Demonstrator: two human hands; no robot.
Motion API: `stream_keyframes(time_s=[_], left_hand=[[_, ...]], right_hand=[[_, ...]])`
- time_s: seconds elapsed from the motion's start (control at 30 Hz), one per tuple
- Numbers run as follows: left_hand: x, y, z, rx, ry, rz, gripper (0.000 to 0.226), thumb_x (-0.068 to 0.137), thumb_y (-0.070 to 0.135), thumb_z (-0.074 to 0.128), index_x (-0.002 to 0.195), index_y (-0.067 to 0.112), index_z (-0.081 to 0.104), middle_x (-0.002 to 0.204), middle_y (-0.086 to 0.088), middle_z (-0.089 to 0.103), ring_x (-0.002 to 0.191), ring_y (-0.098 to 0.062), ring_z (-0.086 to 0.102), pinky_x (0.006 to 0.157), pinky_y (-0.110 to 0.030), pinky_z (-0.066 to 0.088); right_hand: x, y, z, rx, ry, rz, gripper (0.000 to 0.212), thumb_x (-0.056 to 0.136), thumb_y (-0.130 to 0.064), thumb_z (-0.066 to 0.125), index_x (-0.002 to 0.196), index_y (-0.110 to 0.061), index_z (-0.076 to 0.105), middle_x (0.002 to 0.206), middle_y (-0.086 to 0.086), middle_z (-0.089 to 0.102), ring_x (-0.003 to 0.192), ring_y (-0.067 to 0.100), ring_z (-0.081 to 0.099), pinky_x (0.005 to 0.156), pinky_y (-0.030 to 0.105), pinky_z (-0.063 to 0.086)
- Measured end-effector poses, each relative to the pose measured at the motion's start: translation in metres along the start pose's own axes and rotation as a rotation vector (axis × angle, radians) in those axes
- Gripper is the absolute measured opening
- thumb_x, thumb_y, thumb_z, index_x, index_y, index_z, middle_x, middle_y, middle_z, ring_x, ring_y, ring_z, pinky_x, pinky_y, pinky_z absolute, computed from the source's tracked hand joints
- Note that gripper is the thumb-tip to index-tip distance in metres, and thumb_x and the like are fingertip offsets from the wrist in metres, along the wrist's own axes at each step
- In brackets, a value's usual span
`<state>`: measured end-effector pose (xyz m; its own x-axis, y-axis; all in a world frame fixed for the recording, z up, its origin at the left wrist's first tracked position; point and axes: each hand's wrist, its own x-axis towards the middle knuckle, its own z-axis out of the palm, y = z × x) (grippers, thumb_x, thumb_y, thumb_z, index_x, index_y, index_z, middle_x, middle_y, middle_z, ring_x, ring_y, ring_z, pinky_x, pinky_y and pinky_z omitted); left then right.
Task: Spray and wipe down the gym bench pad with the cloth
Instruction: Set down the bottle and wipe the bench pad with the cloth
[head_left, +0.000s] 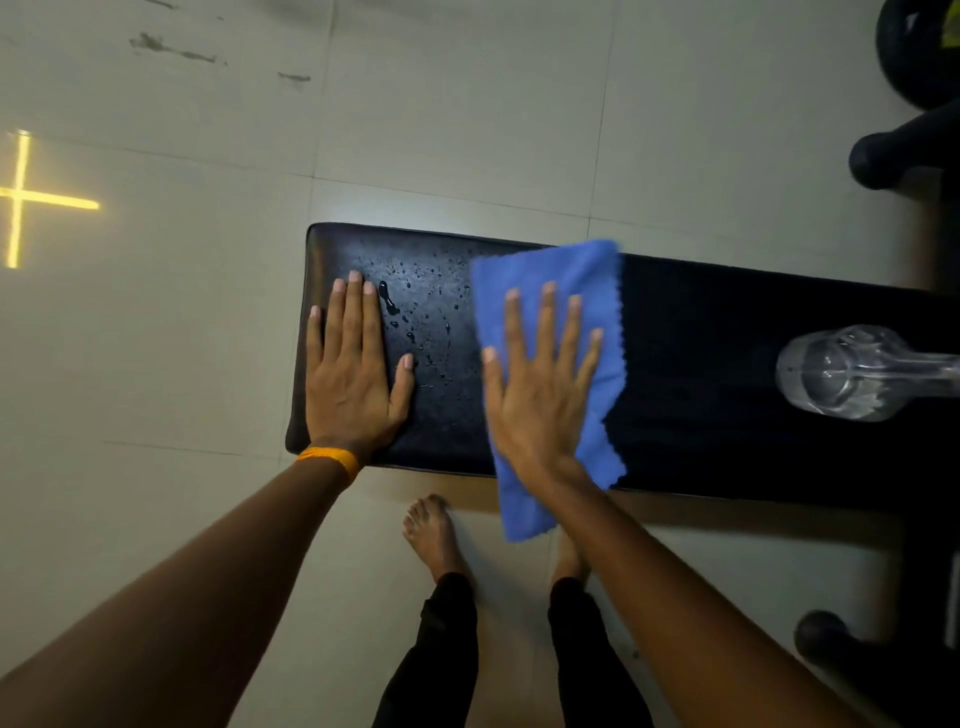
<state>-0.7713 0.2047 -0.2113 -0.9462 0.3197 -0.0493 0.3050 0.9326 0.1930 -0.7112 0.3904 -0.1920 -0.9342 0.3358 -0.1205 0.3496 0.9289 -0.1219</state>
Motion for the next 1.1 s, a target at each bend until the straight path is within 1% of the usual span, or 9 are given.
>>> stream_keyframes(time_s=[0.13, 0.23, 0.33, 0.47, 0.6, 0.67, 0.8, 0.93, 1.1], left_hand=[[0.000, -0.001, 0.000, 0.005, 0.016, 0.003, 0.078, 0.099, 0.044, 0.032, 0.161, 0.000, 0.014, 0.169, -0.019, 0.013, 0.158, -0.032, 0.009, 0.127, -0.052, 0.011], [0.000, 0.000, 0.001, 0.000, 0.022, -0.002, 0.078, 0.099, 0.044, 0.033, 0.161, 0.001, 0.014, 0.169, -0.018, 0.012, 0.158, -0.031, 0.008, 0.128, -0.051, 0.009], [0.001, 0.002, -0.001, -0.008, 0.018, -0.008, 0.078, 0.099, 0.044, 0.034, 0.161, 0.001, 0.015, 0.170, -0.018, 0.012, 0.158, -0.031, 0.008, 0.128, -0.051, 0.009], [0.001, 0.000, 0.000, 0.000, 0.010, -0.010, 0.078, 0.098, 0.045, 0.033, 0.161, 0.001, 0.015, 0.169, -0.018, 0.013, 0.158, -0.031, 0.009, 0.128, -0.051, 0.010], [0.001, 0.001, 0.000, 0.010, 0.023, -0.011, 0.078, 0.098, 0.044, 0.034, 0.160, 0.001, 0.016, 0.169, -0.018, 0.014, 0.158, -0.032, 0.010, 0.128, -0.052, 0.011], [0.001, 0.002, 0.001, 0.012, 0.022, -0.011, 0.078, 0.098, 0.044, 0.034, 0.161, 0.001, 0.015, 0.169, -0.018, 0.013, 0.158, -0.032, 0.009, 0.128, -0.051, 0.011], [0.000, 0.003, 0.001, 0.022, 0.032, -0.018, 0.078, 0.098, 0.045, 0.032, 0.161, 0.001, 0.015, 0.169, -0.018, 0.013, 0.158, -0.032, 0.009, 0.128, -0.051, 0.011], [0.000, 0.003, 0.002, 0.022, 0.054, -0.012, 0.077, 0.098, 0.044, 0.033, 0.160, 0.000, 0.017, 0.169, -0.018, 0.015, 0.158, -0.032, 0.012, 0.127, -0.053, 0.014], [0.000, 0.002, 0.000, 0.014, 0.052, -0.015, 0.077, 0.098, 0.044, 0.033, 0.160, 0.001, 0.017, 0.169, -0.017, 0.015, 0.158, -0.032, 0.011, 0.127, -0.053, 0.014]], right_hand=[[0.028, 0.064, -0.007, -0.053, -0.073, -0.454, 0.064, 0.103, -0.060, 0.027, 0.161, -0.033, 0.020, 0.170, 0.002, 0.013, 0.157, 0.028, 0.009, 0.125, 0.056, 0.010], [0.064, 0.114, -0.014, -0.053, 0.013, -0.025, 0.065, 0.104, -0.061, 0.019, 0.161, -0.031, 0.018, 0.170, 0.005, 0.013, 0.157, 0.030, 0.009, 0.125, 0.056, 0.009], [0.050, 0.075, -0.011, 0.000, 0.114, 0.380, 0.066, 0.104, -0.060, 0.016, 0.161, -0.027, 0.019, 0.170, 0.009, 0.013, 0.157, 0.034, 0.009, 0.124, 0.059, 0.012], [-0.007, 0.005, -0.001, -0.015, -0.037, 0.036, 0.063, 0.106, -0.056, 0.022, 0.162, -0.030, 0.011, 0.171, 0.006, 0.003, 0.157, 0.031, 0.000, 0.126, 0.056, 0.005], [0.020, 0.061, -0.010, -0.050, -0.098, -0.422, 0.064, 0.104, -0.060, 0.027, 0.161, -0.033, 0.019, 0.170, 0.002, 0.011, 0.158, 0.027, 0.006, 0.125, 0.055, 0.009], [0.055, 0.089, -0.014, -0.066, -0.084, -0.358, 0.063, 0.104, -0.060, 0.025, 0.161, -0.034, 0.019, 0.170, 0.001, 0.013, 0.158, 0.027, 0.007, 0.125, 0.055, 0.009], [0.090, 0.032, -0.009, 0.008, 0.000, 0.119, 0.064, 0.102, -0.059, 0.017, 0.159, -0.032, 0.024, 0.169, 0.004, 0.020, 0.157, 0.031, 0.009, 0.124, 0.060, 0.007], [0.054, -0.017, -0.001, 0.011, -0.054, -0.208, 0.060, 0.106, -0.055, 0.017, 0.161, -0.035, 0.012, 0.171, 0.004, 0.009, 0.158, 0.030, 0.003, 0.124, 0.059, 0.005], [0.008, 0.058, -0.006, -0.024, -0.093, -0.466, 0.061, 0.106, -0.055, 0.029, 0.161, -0.034, 0.015, 0.170, 0.000, 0.011, 0.158, 0.027, 0.005, 0.126, 0.055, 0.006]])
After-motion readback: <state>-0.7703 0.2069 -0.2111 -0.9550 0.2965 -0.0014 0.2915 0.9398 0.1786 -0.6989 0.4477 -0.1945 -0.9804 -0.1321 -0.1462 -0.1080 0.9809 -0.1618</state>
